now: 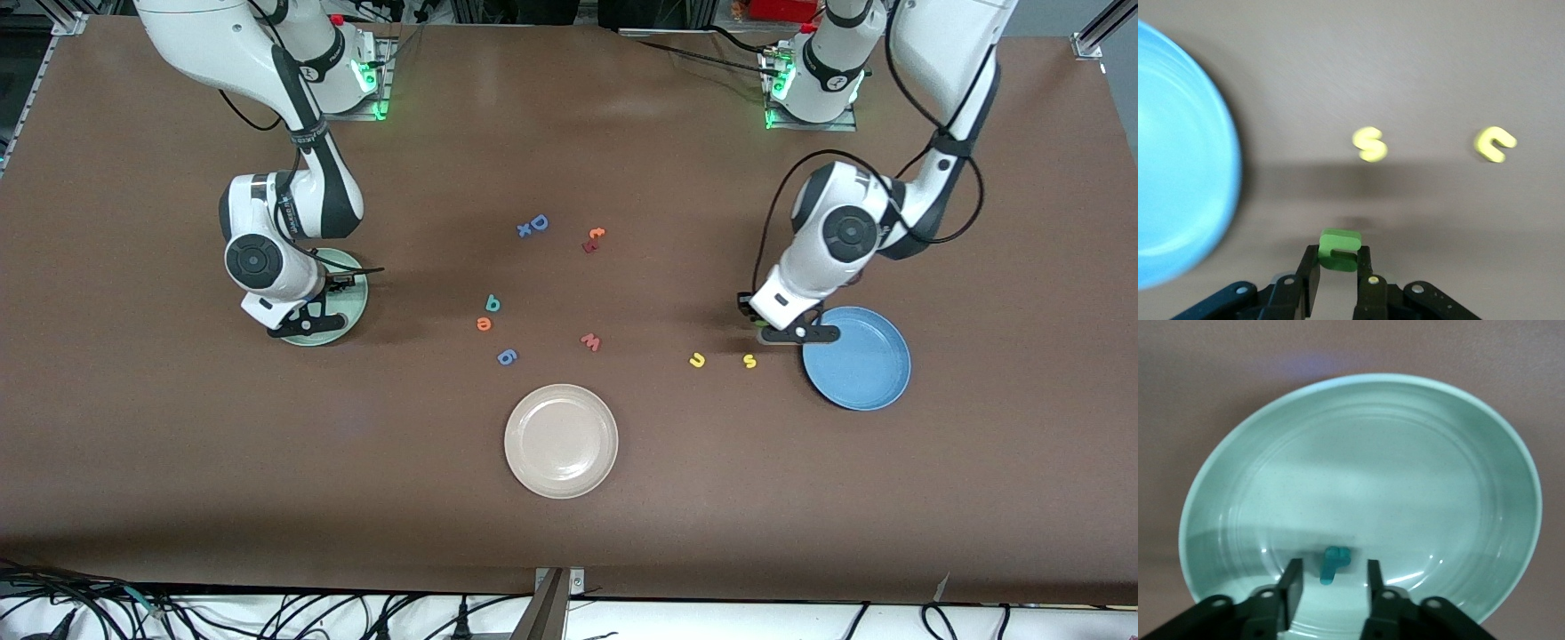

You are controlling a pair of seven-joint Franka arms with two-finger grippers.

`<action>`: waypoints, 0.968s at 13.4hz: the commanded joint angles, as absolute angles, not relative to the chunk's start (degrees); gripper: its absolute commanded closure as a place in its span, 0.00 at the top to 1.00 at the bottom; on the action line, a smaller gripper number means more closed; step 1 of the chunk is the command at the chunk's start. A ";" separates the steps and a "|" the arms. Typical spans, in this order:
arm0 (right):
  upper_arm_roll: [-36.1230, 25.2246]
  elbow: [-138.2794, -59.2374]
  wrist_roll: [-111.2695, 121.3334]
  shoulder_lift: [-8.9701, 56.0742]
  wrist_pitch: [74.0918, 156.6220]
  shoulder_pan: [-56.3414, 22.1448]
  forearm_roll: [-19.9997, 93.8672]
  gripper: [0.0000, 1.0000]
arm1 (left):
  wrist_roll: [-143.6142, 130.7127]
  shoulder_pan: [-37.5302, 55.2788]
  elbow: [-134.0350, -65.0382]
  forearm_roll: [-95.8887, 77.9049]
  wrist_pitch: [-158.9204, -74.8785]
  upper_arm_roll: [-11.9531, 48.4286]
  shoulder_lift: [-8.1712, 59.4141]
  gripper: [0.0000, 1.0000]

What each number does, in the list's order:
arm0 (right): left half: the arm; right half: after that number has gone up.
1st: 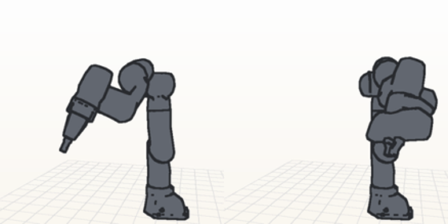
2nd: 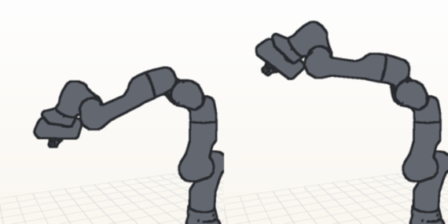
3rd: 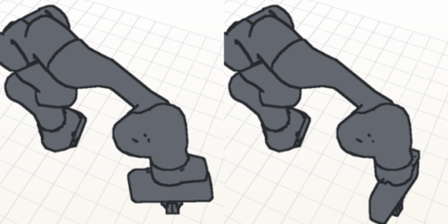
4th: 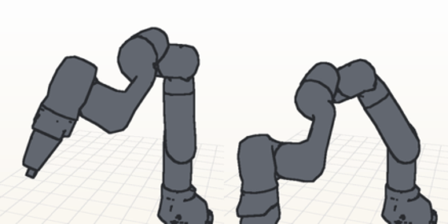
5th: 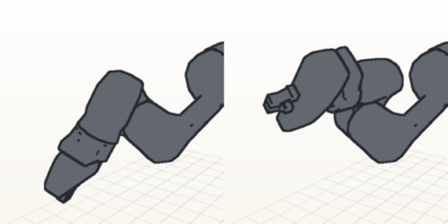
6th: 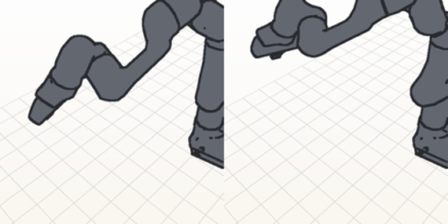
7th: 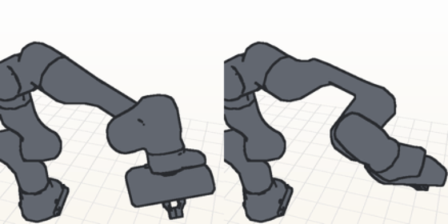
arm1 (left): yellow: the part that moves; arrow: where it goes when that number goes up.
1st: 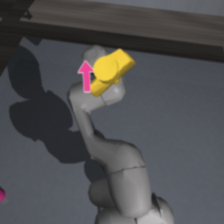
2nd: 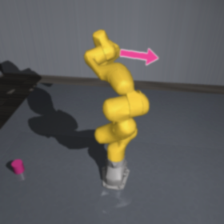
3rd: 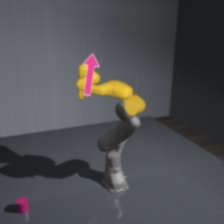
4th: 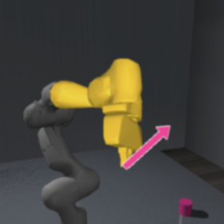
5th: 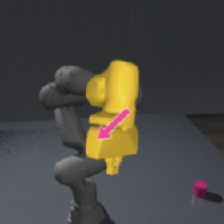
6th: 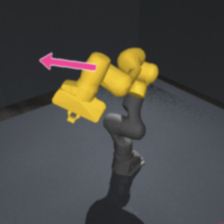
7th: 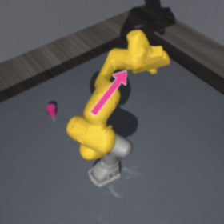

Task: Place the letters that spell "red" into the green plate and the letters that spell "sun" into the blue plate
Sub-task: 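Drop the r onto the green plate while the left gripper drops the n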

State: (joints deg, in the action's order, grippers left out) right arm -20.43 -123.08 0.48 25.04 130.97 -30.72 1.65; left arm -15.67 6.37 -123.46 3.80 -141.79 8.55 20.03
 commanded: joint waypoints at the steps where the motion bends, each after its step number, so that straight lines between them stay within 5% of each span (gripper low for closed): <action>1: -20.13 -121.21 1.14 23.03 127.64 -30.41 2.29 1.00 | -7.41 5.89 -124.10 5.19 -140.89 6.16 17.67 0.13; 5: -15.92 -111.99 -6.03 22.59 116.47 -31.02 5.79 1.00 | 5.77 3.35 -123.31 5.10 -141.68 2.56 17.58 0.14; 10: -8.27 -110.57 -25.97 24.69 124.08 -33.47 5.89 0.99 | 13.09 0.53 -123.31 5.10 -146.25 2.29 20.39 0.19; 11: -8.17 -110.48 -29.58 25.13 126.02 -34.70 5.98 0.99 | 13.18 0.53 -123.31 5.01 -146.34 2.29 20.65 0.37; 13: -8.00 -108.99 -35.57 28.02 130.06 -36.99 6.06 0.99 | 13.10 0.53 -123.22 5.01 -146.86 2.29 21.09 0.95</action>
